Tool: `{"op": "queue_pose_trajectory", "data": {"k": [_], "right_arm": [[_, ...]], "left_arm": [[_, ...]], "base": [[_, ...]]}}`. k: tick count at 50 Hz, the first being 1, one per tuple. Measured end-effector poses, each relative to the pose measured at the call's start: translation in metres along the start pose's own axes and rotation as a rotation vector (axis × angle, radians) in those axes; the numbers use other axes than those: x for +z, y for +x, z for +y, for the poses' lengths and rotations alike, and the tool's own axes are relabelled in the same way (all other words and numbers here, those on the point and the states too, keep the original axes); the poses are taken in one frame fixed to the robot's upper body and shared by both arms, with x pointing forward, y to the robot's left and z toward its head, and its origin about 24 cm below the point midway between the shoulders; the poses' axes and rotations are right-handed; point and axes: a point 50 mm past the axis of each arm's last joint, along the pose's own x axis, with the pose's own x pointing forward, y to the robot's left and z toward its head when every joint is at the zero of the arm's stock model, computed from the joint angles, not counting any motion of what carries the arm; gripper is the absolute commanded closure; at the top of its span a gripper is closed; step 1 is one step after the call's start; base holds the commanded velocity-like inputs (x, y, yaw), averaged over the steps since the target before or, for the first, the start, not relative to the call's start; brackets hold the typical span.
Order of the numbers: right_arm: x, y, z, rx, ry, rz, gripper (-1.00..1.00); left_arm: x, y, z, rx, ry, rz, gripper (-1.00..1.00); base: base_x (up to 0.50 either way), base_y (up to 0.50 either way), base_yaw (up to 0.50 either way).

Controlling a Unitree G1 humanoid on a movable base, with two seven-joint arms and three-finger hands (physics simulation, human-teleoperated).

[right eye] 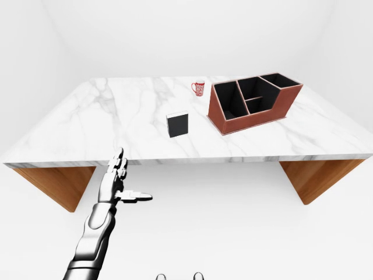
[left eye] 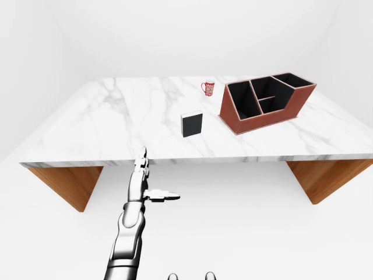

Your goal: Pick up the book and place it in the left compartment of the caddy.

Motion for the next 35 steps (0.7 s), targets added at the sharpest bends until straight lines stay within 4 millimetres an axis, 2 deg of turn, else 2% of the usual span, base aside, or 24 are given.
{"op": "queue_pose_trajectory", "data": {"k": [35], "right_arm": [[0.0083,-0.0021,0.0006,0.056,0.048,-0.022,-1.00]], "left_arm": [[-0.0025,0.0020,-0.0025,-0.004,0.026,0.002,-1.00]], "base": [[0.00,0.00,0.00]]}}
